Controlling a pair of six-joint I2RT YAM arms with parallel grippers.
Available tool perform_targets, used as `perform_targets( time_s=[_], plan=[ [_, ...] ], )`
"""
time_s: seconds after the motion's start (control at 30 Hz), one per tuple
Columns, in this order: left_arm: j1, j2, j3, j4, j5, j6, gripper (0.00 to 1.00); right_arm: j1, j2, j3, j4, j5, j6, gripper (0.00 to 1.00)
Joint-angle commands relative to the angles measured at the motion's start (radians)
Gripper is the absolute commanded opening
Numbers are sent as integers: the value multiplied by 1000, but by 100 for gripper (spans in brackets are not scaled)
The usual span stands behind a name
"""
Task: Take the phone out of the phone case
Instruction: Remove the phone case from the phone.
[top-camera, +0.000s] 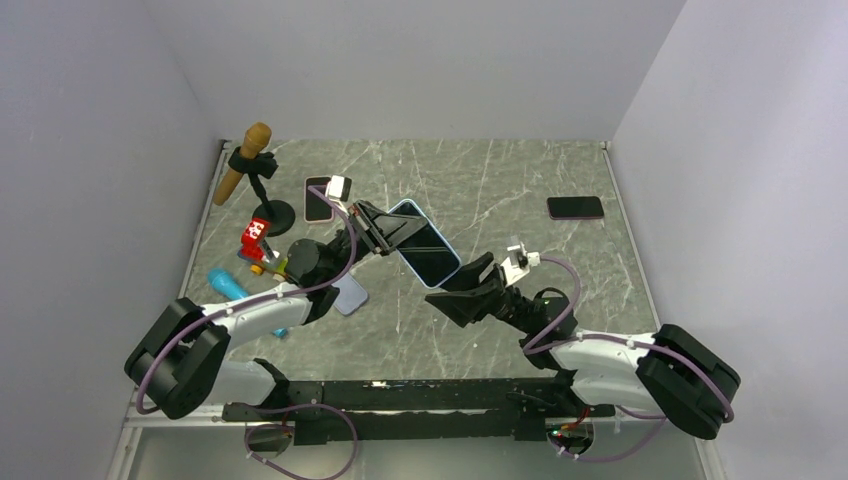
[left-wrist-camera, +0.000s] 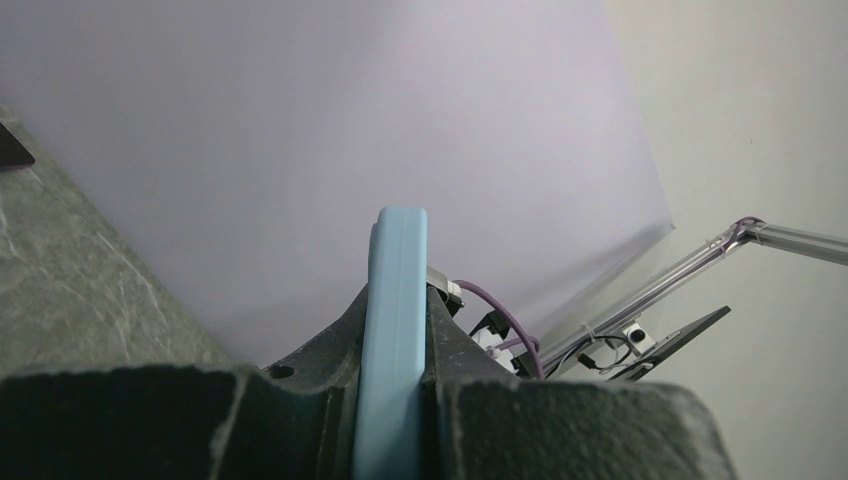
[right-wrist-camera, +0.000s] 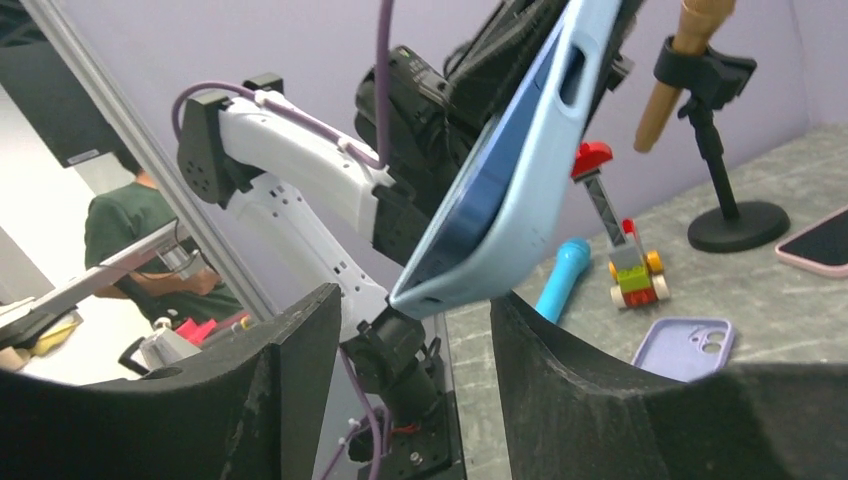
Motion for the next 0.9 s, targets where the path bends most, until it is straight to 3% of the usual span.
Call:
perform_targets(
  time_s=[0.0,0.4,0.57,0.63,0.67,0.8,0.87],
  plan=[
    [-7,-3,14,146,6,-36,0,4,-30,40,84,11,-20,58],
    [-15,-31,20,123,1,-38,0,4,25,95,21,20,-56,38],
    [-14,-53,32,96,6,-44,0,4,31,109,-16,-2,-121,37],
    [-15,-56,36,80,12,-87,0,4,20,119,-62,-9,-206,17],
    [-15,-56,39,77,16,-122,0,5,8,129,-107,-24,-273,2],
    [-14,-51,68,115,73,-297,0,5,-29,131,-233,-52,-572,0],
    [-16,-75,86,76,138,-351,0,-3,-50,179,-416,-90,-715,0]
  ],
)
